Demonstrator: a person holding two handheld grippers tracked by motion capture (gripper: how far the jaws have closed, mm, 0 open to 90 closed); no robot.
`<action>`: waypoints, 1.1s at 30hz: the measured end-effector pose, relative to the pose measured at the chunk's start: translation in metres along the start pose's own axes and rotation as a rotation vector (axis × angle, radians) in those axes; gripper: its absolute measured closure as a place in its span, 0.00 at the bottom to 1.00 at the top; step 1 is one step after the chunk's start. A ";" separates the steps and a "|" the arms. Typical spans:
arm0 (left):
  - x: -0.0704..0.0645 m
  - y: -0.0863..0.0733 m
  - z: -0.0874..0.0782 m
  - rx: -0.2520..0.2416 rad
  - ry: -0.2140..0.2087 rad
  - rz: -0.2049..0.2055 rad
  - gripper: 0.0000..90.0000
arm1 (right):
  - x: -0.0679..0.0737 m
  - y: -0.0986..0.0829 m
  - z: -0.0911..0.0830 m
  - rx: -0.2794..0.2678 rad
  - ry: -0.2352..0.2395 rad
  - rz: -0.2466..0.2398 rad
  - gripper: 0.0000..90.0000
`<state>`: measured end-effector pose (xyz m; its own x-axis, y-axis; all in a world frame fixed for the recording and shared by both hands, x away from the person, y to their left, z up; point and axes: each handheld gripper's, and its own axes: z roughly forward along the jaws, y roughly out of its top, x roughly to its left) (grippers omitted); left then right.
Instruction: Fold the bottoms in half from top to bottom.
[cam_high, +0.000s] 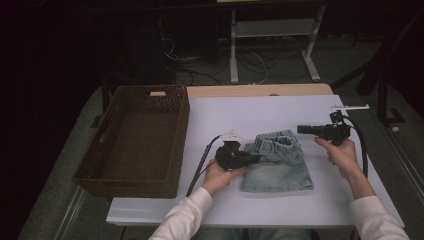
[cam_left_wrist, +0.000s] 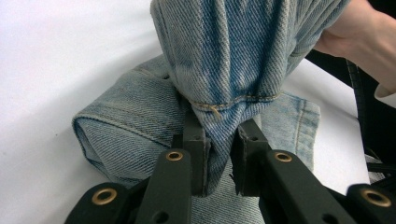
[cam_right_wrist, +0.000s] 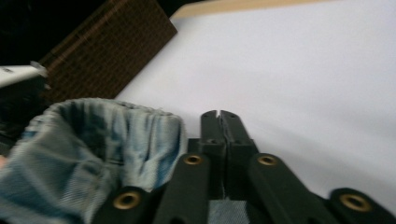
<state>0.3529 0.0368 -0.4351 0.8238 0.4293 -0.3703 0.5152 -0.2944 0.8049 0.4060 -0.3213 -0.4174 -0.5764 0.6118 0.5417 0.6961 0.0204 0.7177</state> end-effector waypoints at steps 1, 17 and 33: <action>0.000 0.000 0.000 0.000 0.001 0.001 0.86 | -0.001 0.001 0.004 0.010 -0.003 0.000 0.99; -0.004 0.000 -0.001 0.006 0.014 0.052 0.85 | 0.025 0.005 0.030 0.093 0.126 -0.032 0.99; -0.009 0.002 -0.001 0.064 -0.010 0.080 0.73 | 0.065 -0.024 0.016 0.126 0.217 -0.056 0.99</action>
<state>0.3462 0.0336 -0.4300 0.8651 0.3934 -0.3111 0.4615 -0.3813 0.8011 0.3589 -0.2690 -0.4061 -0.6846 0.4233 0.5934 0.7003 0.1561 0.6966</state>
